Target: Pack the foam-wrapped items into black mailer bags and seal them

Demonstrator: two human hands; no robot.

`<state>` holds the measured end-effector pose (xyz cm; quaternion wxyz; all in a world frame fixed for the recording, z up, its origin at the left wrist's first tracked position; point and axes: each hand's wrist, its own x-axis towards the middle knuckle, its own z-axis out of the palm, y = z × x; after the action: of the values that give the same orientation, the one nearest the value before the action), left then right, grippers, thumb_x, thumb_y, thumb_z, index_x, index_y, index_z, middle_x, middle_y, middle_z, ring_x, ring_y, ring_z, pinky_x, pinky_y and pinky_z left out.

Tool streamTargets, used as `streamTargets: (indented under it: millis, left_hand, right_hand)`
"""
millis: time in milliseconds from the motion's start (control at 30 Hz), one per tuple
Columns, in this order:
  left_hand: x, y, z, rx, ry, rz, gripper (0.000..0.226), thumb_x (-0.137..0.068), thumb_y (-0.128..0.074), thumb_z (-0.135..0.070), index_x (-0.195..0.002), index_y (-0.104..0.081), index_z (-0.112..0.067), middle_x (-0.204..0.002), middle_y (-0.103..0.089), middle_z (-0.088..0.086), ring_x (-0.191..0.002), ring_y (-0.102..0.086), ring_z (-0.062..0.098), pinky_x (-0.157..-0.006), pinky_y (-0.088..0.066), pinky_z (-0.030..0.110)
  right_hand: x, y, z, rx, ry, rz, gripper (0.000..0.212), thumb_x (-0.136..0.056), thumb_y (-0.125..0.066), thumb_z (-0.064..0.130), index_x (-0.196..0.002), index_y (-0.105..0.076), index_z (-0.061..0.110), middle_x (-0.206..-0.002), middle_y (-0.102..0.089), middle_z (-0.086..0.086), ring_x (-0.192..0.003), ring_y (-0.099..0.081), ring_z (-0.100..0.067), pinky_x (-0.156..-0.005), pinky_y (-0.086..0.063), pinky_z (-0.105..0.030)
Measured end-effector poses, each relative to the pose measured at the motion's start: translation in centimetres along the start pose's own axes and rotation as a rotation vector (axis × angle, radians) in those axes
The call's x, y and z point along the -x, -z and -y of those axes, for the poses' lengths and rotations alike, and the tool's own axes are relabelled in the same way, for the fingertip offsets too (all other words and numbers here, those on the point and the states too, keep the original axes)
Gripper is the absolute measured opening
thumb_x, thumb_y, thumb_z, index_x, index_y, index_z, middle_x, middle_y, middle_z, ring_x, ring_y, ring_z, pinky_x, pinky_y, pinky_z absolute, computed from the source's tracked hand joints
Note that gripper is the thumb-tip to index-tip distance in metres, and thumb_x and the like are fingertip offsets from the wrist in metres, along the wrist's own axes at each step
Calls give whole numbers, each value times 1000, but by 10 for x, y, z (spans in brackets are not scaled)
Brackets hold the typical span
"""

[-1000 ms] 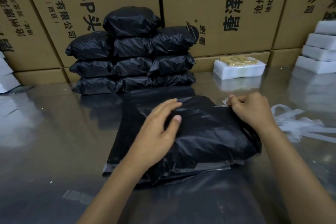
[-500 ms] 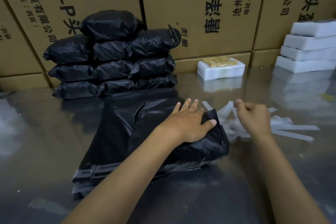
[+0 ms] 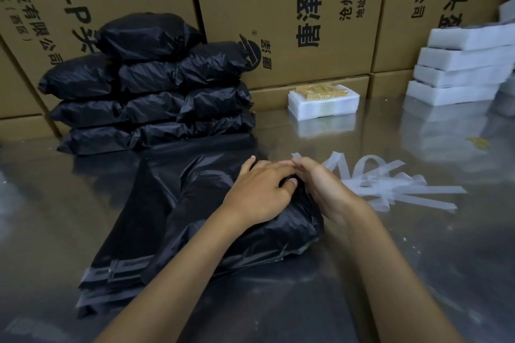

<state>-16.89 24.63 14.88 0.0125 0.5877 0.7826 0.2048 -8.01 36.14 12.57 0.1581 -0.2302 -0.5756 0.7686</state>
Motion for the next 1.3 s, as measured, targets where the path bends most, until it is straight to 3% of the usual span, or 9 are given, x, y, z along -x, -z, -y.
streamTargets:
  millis: [133,267,333,400,533,700,933,1100,1300]
  left_hand:
    - [2,1,2,96,19,-16,34,-103,-42,-30,-132,-59,-36,-135,-57,-15,-132,-34,4,-120,3,33]
    - [1,1,2,84,27,-33,30,-103,-43,-31,-126,-62,-33,-132,-59,-13,-131,-39,6,-120,1,31]
    - [1,0,2,75,34,-41,27,-102,-44,-33,-123,-61,-34,-130,-60,-13,-130,-40,7,-121,0,31]
    - [1,0,1,59,47,-42,29,-101,-44,-33,-128,-56,-34,-129,-59,-11,-131,-39,7,-122,1,32]
    - [0,0,-1,-47,54,27,38,-102,-39,-35,-139,-48,-31,-135,-55,-6,-136,-33,11,-120,5,34]
    - [-4,-1,-2,-109,56,112,38,-105,-31,-37,-131,-57,-31,-135,-57,-11,-137,-30,11,-120,8,35]
    - [-2,-4,-3,-165,47,79,38,-103,-31,-30,-121,-64,-25,-126,-62,-8,-133,-33,13,-120,8,35]
    - [1,-1,-6,-74,49,49,52,-97,-33,-17,-148,-32,-27,-127,-59,-1,-135,-32,14,-121,8,34]
    - [4,-1,-2,97,53,-15,44,-93,-34,-9,-133,-37,-27,-131,-55,-5,-127,-37,8,-117,7,26]
  right_hand:
    - [-5,5,-1,74,-16,-88,38,-102,-46,40,-99,-68,10,-105,-73,-10,-96,-65,-23,-91,-46,-34]
    - [-6,19,0,248,145,-278,14,-94,-60,21,-92,-70,11,-72,-65,-3,-62,-61,-13,-69,-49,-27]
    - [-4,29,-1,411,252,-403,9,-90,-66,14,-98,-66,16,-72,-62,1,-65,-61,-12,-69,-49,-26]
    - [-2,38,-1,503,338,-513,22,-86,-68,6,-102,-60,20,-78,-55,3,-70,-56,-11,-68,-45,-23]
    - [1,54,-3,538,439,-751,28,-87,-61,-4,-105,-54,16,-83,-51,5,-72,-50,-8,-55,-39,-6]
    - [1,66,-7,556,377,-1001,30,-85,-53,-8,-112,-56,6,-99,-57,-5,-91,-51,-23,-77,-41,-32]
    - [1,79,-13,475,354,-1187,22,-86,-53,-4,-104,-61,5,-110,-63,-15,-103,-58,-34,-86,-40,-33]
    - [2,78,-15,530,341,-1175,20,-88,-58,9,-108,-63,7,-111,-67,-16,-110,-56,-36,-90,-40,-37]
    - [6,71,-14,695,275,-1235,26,-91,-54,15,-111,-71,10,-113,-68,-21,-119,-46,-37,-99,-32,-42]
